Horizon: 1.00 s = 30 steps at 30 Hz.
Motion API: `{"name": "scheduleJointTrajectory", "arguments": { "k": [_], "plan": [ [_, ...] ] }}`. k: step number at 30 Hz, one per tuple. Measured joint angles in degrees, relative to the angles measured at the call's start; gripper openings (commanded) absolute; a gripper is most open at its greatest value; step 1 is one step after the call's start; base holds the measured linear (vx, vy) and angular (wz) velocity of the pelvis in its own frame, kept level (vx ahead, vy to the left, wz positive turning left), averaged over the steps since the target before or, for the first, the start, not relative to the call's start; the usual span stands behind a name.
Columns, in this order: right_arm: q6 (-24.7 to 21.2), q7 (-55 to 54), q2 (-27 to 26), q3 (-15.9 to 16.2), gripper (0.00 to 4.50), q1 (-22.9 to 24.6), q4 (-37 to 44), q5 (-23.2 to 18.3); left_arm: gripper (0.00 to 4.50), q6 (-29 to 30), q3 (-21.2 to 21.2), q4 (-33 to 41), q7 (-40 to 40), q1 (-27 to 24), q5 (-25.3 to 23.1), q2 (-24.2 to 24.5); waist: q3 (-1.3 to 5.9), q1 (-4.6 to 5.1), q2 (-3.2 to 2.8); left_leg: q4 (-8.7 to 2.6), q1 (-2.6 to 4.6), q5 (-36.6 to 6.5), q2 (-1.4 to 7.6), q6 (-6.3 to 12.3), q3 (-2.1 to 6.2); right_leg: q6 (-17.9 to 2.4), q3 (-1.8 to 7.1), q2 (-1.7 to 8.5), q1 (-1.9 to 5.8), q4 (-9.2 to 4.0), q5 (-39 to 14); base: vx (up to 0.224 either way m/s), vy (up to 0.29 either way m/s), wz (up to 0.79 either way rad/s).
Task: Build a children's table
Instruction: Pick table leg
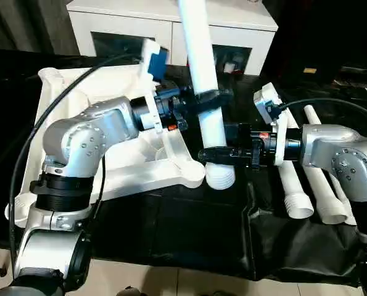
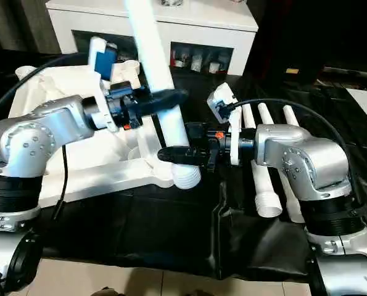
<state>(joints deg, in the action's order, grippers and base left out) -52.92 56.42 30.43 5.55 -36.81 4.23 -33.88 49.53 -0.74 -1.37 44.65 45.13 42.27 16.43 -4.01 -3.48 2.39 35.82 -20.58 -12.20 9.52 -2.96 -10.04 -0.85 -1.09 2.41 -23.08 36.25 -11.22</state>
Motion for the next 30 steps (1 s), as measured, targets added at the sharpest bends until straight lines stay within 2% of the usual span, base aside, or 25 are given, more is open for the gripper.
{"name": "scheduleJointTrajectory", "arguments": {
  "k": [2, 3, 6, 9, 11, 14, 21, 23, 25, 26, 30],
  "plan": [
    [0.57, -0.42, -0.41, 0.59, 4.5, -0.01, -0.01, 0.35, 1.84, -0.23, 0.56, 0.0, 0.52, 0.0, -0.53, 0.45, 0.0, 0.0, 0.0, 0.0, 0.01, 0.0, 0.0, 0.0, 0.0, 0.0, 0.0, 0.0, 0.0, 0.0, 0.0, 0.0, 0.0, 0.0],
    [0.72, -0.45, -0.55, 0.73, 4.22, -0.01, -0.01, 0.55, 1.84, -0.32, 0.92, 0.0, 0.85, 0.0, -0.73, 0.65, 0.0, 0.0, 0.0, 0.0, 0.0, 0.0, 0.0, 0.0, 0.0, 0.0, 0.0, 0.0, 0.0, 0.0, 0.0, 0.0, 0.0, 0.0],
    [0.75, -0.29, -0.52, 1.46, 4.1, -0.01, -0.05, 0.73, 1.84, -0.78, 1.54, 0.0, 1.35, 0.0, -1.19, 0.97, 0.0, 0.0, 0.0, 0.0, -0.01, 0.0, 0.0, 0.0, 0.0, 0.0, 0.0, 0.0, 0.0, 0.0, 0.0, 0.0, 0.0, 0.0],
    [0.75, 0.14, -0.43, 1.85, 3.72, -0.01, -0.1, 0.96, 1.84, -0.9, 1.61, 0.0, 1.44, 0.0, -1.42, 1.01, 0.0, 0.0, 0.0, 0.0, -0.01, 0.0, 0.0, 0.0, 0.0, 0.0, 0.0, 0.0, 0.0, 0.0, 0.0, 0.0, 0.0, 0.0],
    [0.79, 0.28, -0.23, 2.51, 3.68, -0.01, -0.14, 1.16, 1.84, -0.94, 1.71, 0.0, 1.88, 0.0, -1.5, 1.18, 0.0, -0.01, 0.0, 0.0, 0.0, 0.0, 0.0, 0.01, 0.0, 0.0, 0.0, 0.0, 0.0, 0.0, 0.0, 0.0, 0.0, 0.0],
    [0.8, 0.47, -0.17, 4.18, 3.28, -0.01, -0.37, 1.91, 1.84, -1.02, 1.99, 0.01, 2.7, 0.0, -1.61, 1.19, 0.0, -0.01, 0.0, 0.0, -0.01, 0.0, 0.0, 0.0, 0.0, 0.0, 0.0, 0.0, 0.0, 0.0, 0.0, 0.0, 0.0, 0.0],
    [0.81, 0.89, -0.17, 4.46, 2.74, -0.01, -0.73, 2.52, 1.84, -1.05, 3.08, 0.02, 3.49, 0.0, -2.0, 1.5, 0.0, -0.02, 0.0, 0.0, -0.01, 0.0, 0.0, 0.0, 0.0, 0.0, 0.0, 0.0, 0.0, 0.0, 0.0, 0.0, 0.0, 0.0],
    [0.81, 0.99, -0.18, 4.56, 2.42, -0.01, -1.11, 2.53, 1.84, -1.04, 3.24, 0.02, 3.89, 0.0, -2.03, 1.5, 0.0, -0.03, 0.0, 0.0, -0.01, 0.0, 0.0, 0.0, 0.0, 0.0, 0.0, 0.0, 0.0, 0.0, 0.0, 0.0, 0.0, 0.0],
    [0.83, 1.02, -0.21, 4.67, 2.38, -0.01, -1.13, 2.54, 1.84, -1.06, 3.49, 0.02, 4.05, 0.0, -2.18, 1.5, 0.0, -0.02, 0.0, 0.0, -0.01, 0.0, 0.0, 0.0, 0.0, 0.0, 0.0, 0.01, 0.0, 0.0, 0.0, 0.0, 0.0, 0.0],
    [0.92, 1.05, -0.23, 4.8, 2.17, -0.01, -1.13, 2.54, 1.84, -1.06, 3.52, 0.02, 4.05, 0.0, -2.22, 1.5, 0.0, -0.02, 0.0, 0.0, -0.01, 0.0, 0.0, 0.0, 0.0, 0.0, 0.0, 0.0, 0.0, 0.0, 0.0, 0.0, 0.0, 0.0],
    [1.22, 1.31, -0.24, 5.28, 1.93, 0.0, -1.03, 2.86, 1.84, -1.06, 3.7, 0.02, 4.14, 0.0, -2.49, 1.45, 0.0, -0.03, 0.0, 0.0, -0.01, 0.0, 0.0, 0.0, 0.0, 0.0, 0.0, 0.0, 0.0, 0.0, 0.0, 0.0, 0.0, 0.0]
  ]
}}
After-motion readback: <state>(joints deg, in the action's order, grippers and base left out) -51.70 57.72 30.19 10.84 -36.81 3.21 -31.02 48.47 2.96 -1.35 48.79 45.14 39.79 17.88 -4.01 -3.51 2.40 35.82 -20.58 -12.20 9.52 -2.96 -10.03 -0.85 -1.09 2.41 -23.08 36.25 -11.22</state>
